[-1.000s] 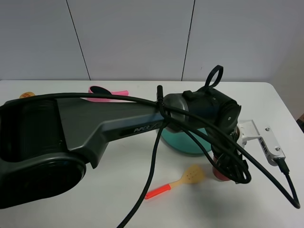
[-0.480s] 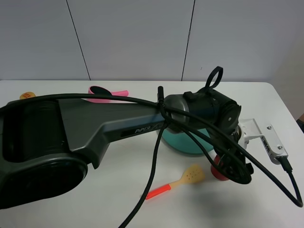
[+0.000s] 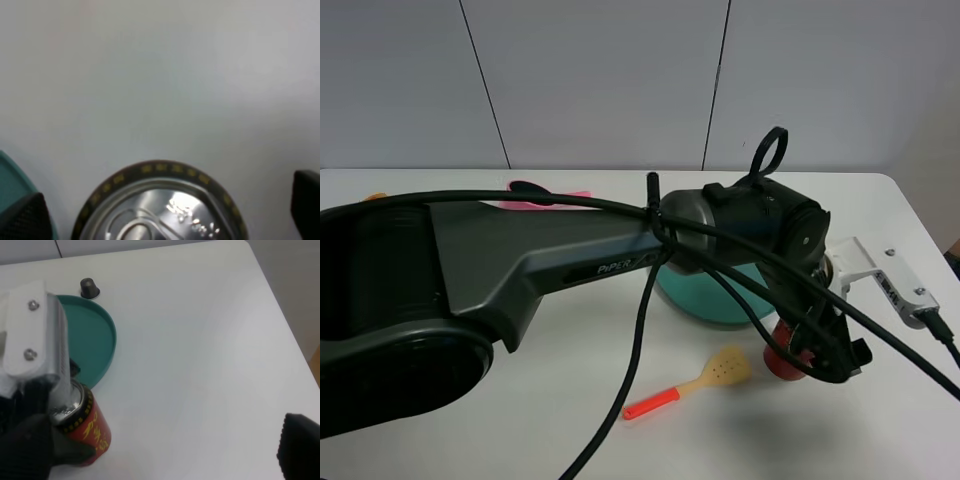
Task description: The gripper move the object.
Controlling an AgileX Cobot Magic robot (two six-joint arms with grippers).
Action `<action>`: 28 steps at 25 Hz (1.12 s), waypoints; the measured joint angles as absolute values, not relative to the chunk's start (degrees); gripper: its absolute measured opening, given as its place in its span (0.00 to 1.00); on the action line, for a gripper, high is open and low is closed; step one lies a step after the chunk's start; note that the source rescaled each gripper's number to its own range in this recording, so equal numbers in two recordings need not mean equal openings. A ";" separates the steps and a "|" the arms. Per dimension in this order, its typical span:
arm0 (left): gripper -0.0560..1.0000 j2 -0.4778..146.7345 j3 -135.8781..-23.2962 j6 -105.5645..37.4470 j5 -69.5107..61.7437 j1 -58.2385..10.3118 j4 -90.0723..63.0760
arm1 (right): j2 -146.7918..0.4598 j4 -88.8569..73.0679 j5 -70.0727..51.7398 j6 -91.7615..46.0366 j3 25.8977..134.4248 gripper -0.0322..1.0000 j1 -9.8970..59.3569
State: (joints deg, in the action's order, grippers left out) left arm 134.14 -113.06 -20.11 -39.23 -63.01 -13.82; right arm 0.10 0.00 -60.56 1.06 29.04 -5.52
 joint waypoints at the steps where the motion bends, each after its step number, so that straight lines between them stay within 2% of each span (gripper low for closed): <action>1: 1.00 133.24 -113.06 -19.08 -39.29 -63.01 -13.82 | 0.10 0.00 -60.56 1.06 29.04 1.00 -5.52; 6: 1.00 126.12 -113.06 -16.84 -39.29 -60.66 -13.90 | 0.10 0.00 -60.56 1.06 29.04 1.00 -5.52; 9: 1.00 121.93 -113.06 -16.63 -39.35 -55.95 -13.30 | 0.10 0.00 -60.56 1.06 29.04 1.00 -5.52; 13: 1.00 116.78 -113.06 -13.80 -43.07 -46.20 -5.51 | 0.10 0.00 -60.56 1.06 29.04 1.00 -5.52; 20: 1.00 107.46 -113.06 -8.75 -58.06 -28.10 10.58 | 0.10 0.00 -60.56 1.06 29.04 1.00 -5.52; 28: 1.00 93.47 -111.48 -7.45 -61.61 -11.43 12.12 | 0.10 0.00 -60.56 1.06 29.04 1.00 -5.52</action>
